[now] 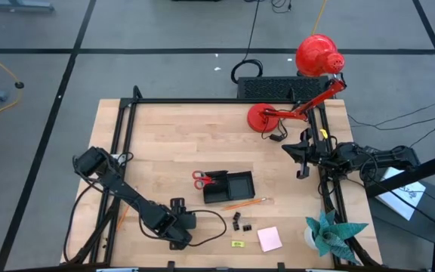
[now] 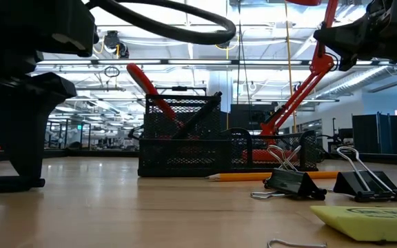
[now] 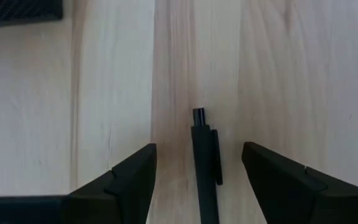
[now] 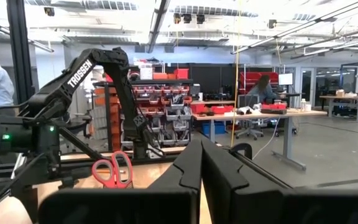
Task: Pick and place office supplies into organizer
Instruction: Put the pen into the top left compartment of the desk organizer
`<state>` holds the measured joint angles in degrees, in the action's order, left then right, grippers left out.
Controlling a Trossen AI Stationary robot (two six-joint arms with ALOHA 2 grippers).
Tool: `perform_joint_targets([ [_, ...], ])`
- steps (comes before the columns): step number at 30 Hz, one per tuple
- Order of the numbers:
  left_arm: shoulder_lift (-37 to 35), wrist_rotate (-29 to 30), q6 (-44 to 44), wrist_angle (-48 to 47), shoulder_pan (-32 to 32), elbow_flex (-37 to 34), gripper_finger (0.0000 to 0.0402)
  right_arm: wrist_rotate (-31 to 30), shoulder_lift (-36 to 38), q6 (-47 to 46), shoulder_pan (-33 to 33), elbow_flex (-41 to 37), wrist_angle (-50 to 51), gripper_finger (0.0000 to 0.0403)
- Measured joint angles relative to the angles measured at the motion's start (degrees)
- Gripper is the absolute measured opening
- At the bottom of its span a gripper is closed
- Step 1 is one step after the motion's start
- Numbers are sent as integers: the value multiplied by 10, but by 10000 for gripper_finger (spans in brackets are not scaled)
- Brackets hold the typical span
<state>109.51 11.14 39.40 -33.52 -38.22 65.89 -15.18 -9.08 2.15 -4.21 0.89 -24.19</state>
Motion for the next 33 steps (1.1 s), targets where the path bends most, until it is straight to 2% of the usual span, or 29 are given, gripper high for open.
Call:
perform_joint_targets([
  [4,13,-2,-1,-5,-1,0,248,0,0,0,0,0,-3,4],
  [7,14,-4,-1,-7,-2,0,229,0,0,0,0,0,-3,4],
  [16,15,-35,-9,4,0,0,92,0,0,0,0,0,-2,4],
  [21,15,-35,-39,20,0,-1,42,0,0,0,0,0,-2,4],
  [25,11,-35,-68,40,2,-3,32,0,0,0,0,0,-2,4],
  [30,-15,-29,-134,97,7,-7,57,0,0,0,0,0,-4,4],
  [33,-56,-7,-190,145,17,-6,61,0,0,0,0,0,-4,4],
])
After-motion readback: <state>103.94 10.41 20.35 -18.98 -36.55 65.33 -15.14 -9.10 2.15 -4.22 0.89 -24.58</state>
